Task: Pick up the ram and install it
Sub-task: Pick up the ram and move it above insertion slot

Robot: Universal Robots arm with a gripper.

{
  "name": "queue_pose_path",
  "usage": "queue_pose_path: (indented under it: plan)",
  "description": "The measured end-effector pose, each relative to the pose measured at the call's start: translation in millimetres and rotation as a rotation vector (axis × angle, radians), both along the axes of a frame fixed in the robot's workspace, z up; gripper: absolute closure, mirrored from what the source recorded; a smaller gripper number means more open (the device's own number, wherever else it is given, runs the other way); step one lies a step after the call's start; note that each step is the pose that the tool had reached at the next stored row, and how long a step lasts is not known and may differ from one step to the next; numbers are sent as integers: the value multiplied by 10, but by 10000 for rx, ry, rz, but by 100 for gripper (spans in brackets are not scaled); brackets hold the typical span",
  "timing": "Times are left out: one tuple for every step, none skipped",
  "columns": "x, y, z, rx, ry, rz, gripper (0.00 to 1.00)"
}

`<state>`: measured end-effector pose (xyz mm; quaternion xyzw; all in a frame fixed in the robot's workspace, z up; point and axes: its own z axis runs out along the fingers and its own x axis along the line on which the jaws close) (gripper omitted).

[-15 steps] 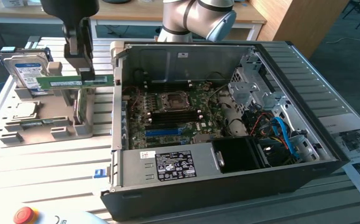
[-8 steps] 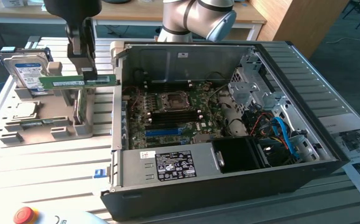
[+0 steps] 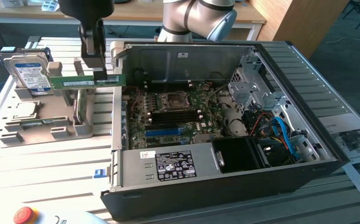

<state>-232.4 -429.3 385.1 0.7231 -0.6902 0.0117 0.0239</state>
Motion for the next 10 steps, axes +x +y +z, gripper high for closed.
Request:
queue_pose_path:
  plan:
    - [26,-2,0,-1,1,12,88]
    - [53,-4,1,-1,1,25,88]
    - [80,-6,0,0,0,38,88]
    - [107,-8,1,-1,1,51,88]
    - [134,-10,1,-1,1,66,88]
    - [162,-12,1,-1,2,81,88]
    - [191,-15,0,-1,1,98,88]
    - [220,-18,0,0,0,116,88]
    - [248,-21,0,-1,0,134,88]
    - [278,-23,0,0,0,152,88]
